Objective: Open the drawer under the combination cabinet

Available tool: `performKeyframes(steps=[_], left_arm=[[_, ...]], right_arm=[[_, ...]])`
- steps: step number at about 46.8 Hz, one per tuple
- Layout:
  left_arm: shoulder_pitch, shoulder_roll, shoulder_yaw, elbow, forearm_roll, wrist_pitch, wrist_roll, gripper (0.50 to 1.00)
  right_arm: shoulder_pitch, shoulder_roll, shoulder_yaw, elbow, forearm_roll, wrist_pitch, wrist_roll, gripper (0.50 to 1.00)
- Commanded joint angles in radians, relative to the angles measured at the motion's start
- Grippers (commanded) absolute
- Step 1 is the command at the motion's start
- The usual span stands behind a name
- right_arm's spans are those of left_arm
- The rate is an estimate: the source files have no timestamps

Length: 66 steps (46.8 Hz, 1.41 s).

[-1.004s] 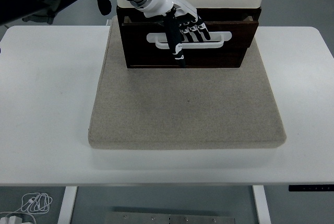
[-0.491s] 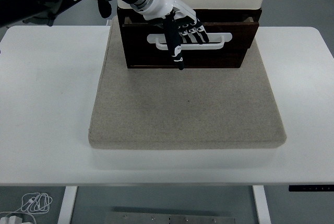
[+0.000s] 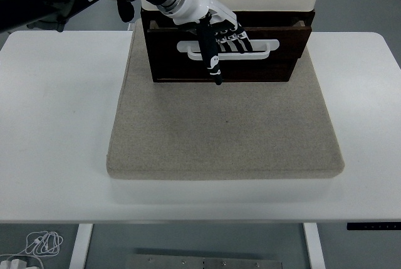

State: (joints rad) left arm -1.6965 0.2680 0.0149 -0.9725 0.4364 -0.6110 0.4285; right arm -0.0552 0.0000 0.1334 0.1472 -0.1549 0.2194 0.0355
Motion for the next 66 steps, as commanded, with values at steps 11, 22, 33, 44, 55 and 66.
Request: performKeyframes(steps=[11, 22, 33, 44, 55, 66], left_arm=[[-0.002, 0.008, -0.001, -0.034, -0.008, 0.0, 0.001, 1.0], [-0.002, 0.01, -0.004, -0.035, -0.012, 0.0, 0.001, 1.0], [-0.002, 0.019, -0.019, -0.035, -0.013, 0.0, 0.001, 1.0], [-0.002, 0.026, -0.029, -0.037, -0.013, 0.0, 0.001, 1.0], [0.0, 0.034, -0.035, -0.06, -0.013, 0.0, 0.001, 1.0], [0.003, 0.039, -0.035, -0.063, -0.015, 0.0, 0.001, 1.0]], right_arm=[[0.0, 0.0, 0.0, 0.0, 0.0, 0.0, 0.0, 0.926], [0.0, 0.0, 0.0, 0.0, 0.0, 0.0, 0.0, 0.926], [0.0, 0.0, 0.0, 0.0, 0.0, 0.0, 0.0, 0.926], [0.0, 0.0, 0.0, 0.0, 0.0, 0.0, 0.0, 0.926], [0.0, 0.0, 0.0, 0.0, 0.0, 0.0, 0.0, 0.926], [0.0, 0.0, 0.0, 0.0, 0.0, 0.0, 0.001, 0.926]])
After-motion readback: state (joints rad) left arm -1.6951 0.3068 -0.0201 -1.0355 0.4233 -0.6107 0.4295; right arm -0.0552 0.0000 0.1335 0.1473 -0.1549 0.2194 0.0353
